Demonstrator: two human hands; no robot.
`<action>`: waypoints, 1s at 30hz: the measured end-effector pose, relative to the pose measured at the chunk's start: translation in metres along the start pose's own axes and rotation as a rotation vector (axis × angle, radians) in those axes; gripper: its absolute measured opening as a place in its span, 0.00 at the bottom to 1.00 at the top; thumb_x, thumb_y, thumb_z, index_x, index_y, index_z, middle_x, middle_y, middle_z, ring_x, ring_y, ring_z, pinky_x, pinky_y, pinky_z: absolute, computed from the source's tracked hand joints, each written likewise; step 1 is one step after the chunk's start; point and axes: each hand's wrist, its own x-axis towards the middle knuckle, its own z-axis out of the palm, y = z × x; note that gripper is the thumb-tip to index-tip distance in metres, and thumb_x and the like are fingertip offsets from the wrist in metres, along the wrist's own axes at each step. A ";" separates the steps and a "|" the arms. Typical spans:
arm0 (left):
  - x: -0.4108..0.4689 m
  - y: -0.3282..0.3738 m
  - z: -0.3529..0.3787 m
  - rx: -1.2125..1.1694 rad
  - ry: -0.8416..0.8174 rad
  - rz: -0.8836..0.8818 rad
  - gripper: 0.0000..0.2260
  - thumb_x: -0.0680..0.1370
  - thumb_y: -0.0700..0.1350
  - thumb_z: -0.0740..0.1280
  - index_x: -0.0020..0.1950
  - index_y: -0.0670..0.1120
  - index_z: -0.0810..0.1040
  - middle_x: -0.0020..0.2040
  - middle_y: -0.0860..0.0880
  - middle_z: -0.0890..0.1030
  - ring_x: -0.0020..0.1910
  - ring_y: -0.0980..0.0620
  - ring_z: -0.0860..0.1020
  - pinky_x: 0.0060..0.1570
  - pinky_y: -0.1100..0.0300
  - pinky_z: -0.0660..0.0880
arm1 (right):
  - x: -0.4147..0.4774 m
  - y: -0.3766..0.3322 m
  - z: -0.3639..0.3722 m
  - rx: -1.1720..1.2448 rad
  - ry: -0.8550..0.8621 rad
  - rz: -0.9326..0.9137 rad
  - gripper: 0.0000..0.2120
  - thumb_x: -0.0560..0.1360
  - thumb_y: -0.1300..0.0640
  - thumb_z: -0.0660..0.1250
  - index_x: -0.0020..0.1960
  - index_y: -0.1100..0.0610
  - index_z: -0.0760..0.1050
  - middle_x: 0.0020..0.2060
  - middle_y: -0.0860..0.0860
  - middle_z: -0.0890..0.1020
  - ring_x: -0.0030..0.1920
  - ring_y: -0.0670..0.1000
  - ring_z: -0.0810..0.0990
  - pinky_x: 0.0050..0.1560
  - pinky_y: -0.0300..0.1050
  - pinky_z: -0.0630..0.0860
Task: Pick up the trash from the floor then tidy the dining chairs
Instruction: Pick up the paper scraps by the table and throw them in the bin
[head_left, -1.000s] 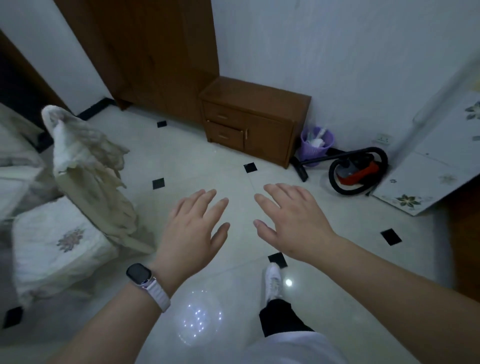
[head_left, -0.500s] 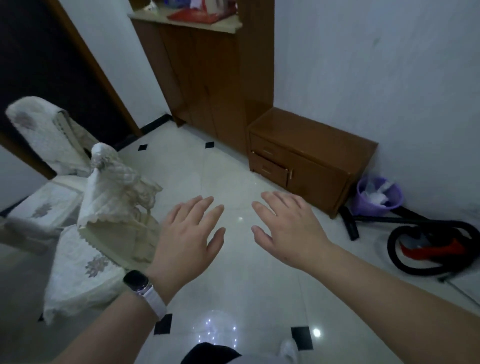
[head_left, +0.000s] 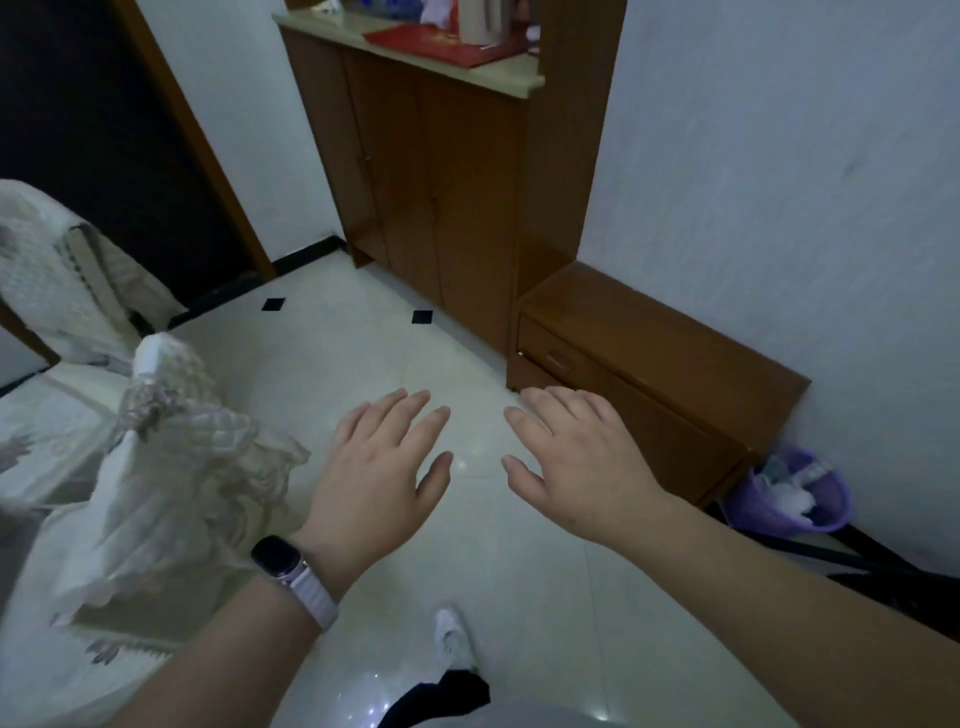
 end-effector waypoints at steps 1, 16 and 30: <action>0.016 -0.015 0.007 -0.011 -0.002 -0.013 0.18 0.77 0.52 0.64 0.63 0.45 0.79 0.64 0.44 0.79 0.64 0.41 0.76 0.61 0.43 0.72 | 0.021 0.004 0.003 -0.004 -0.011 0.002 0.23 0.76 0.42 0.58 0.63 0.55 0.77 0.61 0.54 0.78 0.62 0.57 0.75 0.62 0.55 0.68; 0.176 -0.202 0.069 0.027 -0.035 -0.140 0.19 0.78 0.53 0.61 0.64 0.45 0.79 0.64 0.45 0.79 0.65 0.43 0.76 0.63 0.47 0.69 | 0.298 0.035 0.065 0.018 -0.025 -0.125 0.22 0.77 0.42 0.58 0.63 0.54 0.77 0.61 0.53 0.78 0.60 0.55 0.75 0.61 0.53 0.69; 0.393 -0.304 0.147 0.229 -0.151 -0.276 0.21 0.78 0.54 0.61 0.68 0.47 0.76 0.67 0.45 0.77 0.68 0.43 0.73 0.63 0.46 0.70 | 0.546 0.168 0.143 0.128 0.005 -0.237 0.23 0.77 0.41 0.57 0.63 0.54 0.76 0.61 0.53 0.78 0.61 0.56 0.74 0.63 0.54 0.68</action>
